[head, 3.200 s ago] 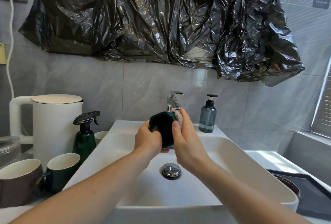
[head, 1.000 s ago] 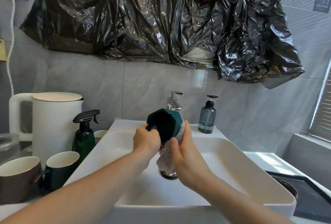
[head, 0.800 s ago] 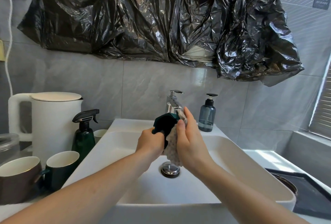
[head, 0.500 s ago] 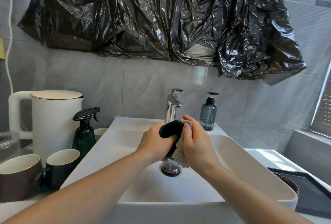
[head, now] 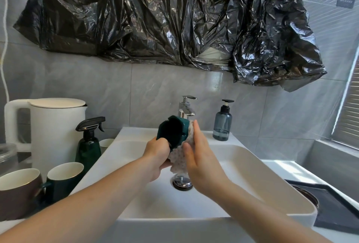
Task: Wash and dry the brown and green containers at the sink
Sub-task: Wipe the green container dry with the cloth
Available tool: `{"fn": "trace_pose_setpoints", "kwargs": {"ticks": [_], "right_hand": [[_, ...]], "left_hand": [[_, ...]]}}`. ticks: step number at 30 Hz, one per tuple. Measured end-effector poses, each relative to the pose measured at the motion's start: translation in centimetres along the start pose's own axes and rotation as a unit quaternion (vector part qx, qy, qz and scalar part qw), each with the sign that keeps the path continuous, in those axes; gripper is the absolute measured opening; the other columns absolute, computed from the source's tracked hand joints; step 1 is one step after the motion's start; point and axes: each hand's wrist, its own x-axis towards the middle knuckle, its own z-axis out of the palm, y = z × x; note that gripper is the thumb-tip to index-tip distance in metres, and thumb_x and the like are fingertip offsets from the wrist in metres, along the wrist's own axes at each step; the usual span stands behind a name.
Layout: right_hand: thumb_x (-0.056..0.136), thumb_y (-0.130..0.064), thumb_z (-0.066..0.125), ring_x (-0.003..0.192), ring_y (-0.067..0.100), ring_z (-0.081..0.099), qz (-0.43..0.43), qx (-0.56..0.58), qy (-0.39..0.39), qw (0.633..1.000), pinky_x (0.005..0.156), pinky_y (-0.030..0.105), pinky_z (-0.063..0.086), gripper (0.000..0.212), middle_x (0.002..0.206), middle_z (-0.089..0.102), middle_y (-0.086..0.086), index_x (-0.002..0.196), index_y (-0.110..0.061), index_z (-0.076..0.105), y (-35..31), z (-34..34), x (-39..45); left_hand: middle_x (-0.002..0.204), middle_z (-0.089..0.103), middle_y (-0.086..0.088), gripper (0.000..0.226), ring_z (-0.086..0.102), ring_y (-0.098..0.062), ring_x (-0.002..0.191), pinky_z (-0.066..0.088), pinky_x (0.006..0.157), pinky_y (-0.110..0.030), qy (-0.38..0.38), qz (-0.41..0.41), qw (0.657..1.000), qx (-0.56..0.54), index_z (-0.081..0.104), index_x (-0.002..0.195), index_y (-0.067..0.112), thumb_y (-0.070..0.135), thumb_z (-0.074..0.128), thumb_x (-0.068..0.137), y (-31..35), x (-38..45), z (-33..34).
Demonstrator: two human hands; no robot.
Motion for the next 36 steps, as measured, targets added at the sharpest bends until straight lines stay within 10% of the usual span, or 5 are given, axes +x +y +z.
{"fn": "trace_pose_setpoints", "kwargs": {"ticks": [6,13,21,28,36], "right_hand": [[0.111,-0.033,0.037,0.155,-0.004,0.008,-0.027,-0.045,0.052,0.997,0.116,0.011,0.016,0.059,0.171,0.009,-0.021,0.164,-0.038,0.012,-0.3,-0.6,0.7],[0.108,-0.047,0.041,0.144,0.017,0.044,0.033,-0.086,0.0,0.996,0.103,0.033,0.042,0.075,0.169,0.026,-0.011,0.165,-0.033,-0.007,0.0,-0.7,0.3],[0.1,-0.059,0.049,0.136,0.008,0.048,-0.016,-0.061,0.078,0.995,0.102,0.023,0.038,0.063,0.158,0.04,-0.013,0.157,-0.035,0.034,-0.9,-1.2,2.3],[0.101,-0.044,0.06,0.115,0.003,0.067,-0.103,-0.079,0.137,0.982,0.097,0.033,0.054,0.036,0.128,0.071,-0.02,0.136,-0.039,0.066,0.4,-3.6,2.2],[0.08,-0.046,0.084,0.15,0.001,0.026,-0.104,-0.128,-0.006,0.986,0.116,0.022,0.032,0.108,0.167,0.012,-0.028,0.162,-0.044,0.014,1.0,-2.9,0.4]], "left_hand": [[0.094,0.079,-0.014,0.036,0.072,-0.024,0.082,0.06,0.067,-0.033,-0.092,-0.012,0.995,0.026,0.074,0.1,0.009,0.015,0.04,0.105,-0.2,-1.1,0.8],[0.101,0.078,-0.017,0.038,0.076,-0.029,0.086,0.063,0.061,-0.033,0.0,0.006,0.999,0.051,0.071,0.112,0.004,0.008,0.036,0.097,-0.4,-0.3,0.4],[0.101,0.082,-0.007,0.04,0.076,-0.023,0.096,0.062,0.071,-0.033,-0.102,-0.01,0.995,0.012,0.076,0.111,0.014,0.038,0.043,0.11,-0.8,-1.1,1.3],[0.066,0.07,-0.01,0.038,0.064,-0.015,0.046,0.051,0.041,-0.018,-0.106,-0.066,0.992,-0.016,0.069,0.098,0.006,0.017,0.033,0.106,0.2,-2.2,0.9],[0.064,0.069,-0.002,0.036,0.06,-0.015,0.061,0.053,0.057,-0.024,-0.107,-0.057,0.992,0.016,0.068,0.092,0.012,0.026,0.037,0.106,0.0,-2.1,0.8]]}}
